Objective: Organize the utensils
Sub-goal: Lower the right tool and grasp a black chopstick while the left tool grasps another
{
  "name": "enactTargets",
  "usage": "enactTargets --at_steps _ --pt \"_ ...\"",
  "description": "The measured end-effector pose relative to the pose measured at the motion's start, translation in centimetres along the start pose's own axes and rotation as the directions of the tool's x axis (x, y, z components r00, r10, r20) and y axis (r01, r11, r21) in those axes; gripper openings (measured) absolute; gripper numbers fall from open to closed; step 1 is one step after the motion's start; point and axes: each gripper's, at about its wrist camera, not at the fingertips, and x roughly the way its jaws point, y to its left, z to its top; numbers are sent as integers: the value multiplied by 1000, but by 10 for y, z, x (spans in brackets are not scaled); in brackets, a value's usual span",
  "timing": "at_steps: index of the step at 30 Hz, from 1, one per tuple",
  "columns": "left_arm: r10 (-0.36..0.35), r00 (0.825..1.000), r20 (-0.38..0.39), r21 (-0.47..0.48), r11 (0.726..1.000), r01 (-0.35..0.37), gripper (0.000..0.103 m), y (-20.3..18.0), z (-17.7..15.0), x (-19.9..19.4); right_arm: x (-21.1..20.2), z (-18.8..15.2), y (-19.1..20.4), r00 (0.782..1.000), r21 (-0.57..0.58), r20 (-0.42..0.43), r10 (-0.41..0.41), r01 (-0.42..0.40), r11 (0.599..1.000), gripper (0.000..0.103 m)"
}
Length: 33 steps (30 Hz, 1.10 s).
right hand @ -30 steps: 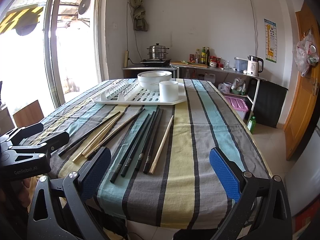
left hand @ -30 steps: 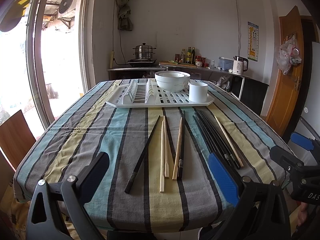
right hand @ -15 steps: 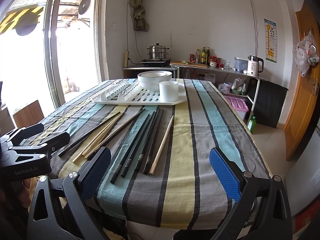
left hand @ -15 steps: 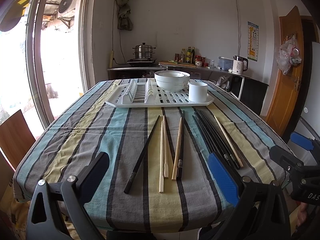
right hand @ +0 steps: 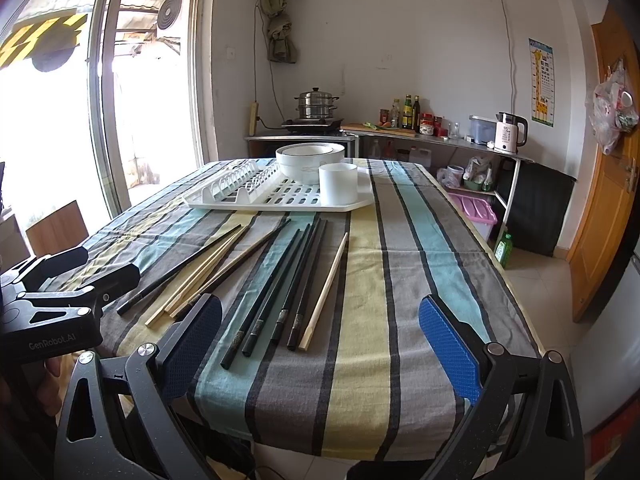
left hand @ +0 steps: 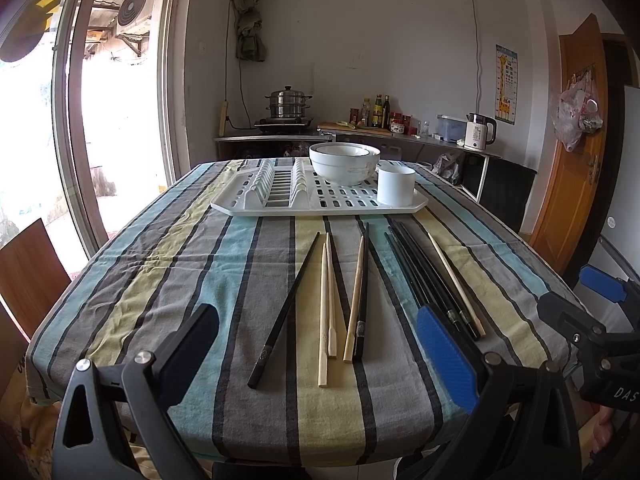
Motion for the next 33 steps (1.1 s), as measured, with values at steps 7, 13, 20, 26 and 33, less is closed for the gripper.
enactTargets --at_steps 7,13,20,26,33 --pt "-18 1000 -12 -4 1000 17 101 3 -1 6 5 0 1 1000 -10 -5 -1 1 1000 99" --pt "-71 995 -64 -33 997 69 101 11 2 24 16 5 -2 1000 0 -18 11 -11 1000 97" --pt "-62 988 -138 -43 997 56 97 22 15 56 36 15 -5 999 5 -38 29 -29 1000 81" --pt "-132 971 -198 7 991 136 95 17 27 80 59 24 -4 995 5 -77 59 -59 998 60" --pt "-165 951 -260 45 982 183 76 10 45 113 99 35 -7 981 14 -163 104 -103 995 39"
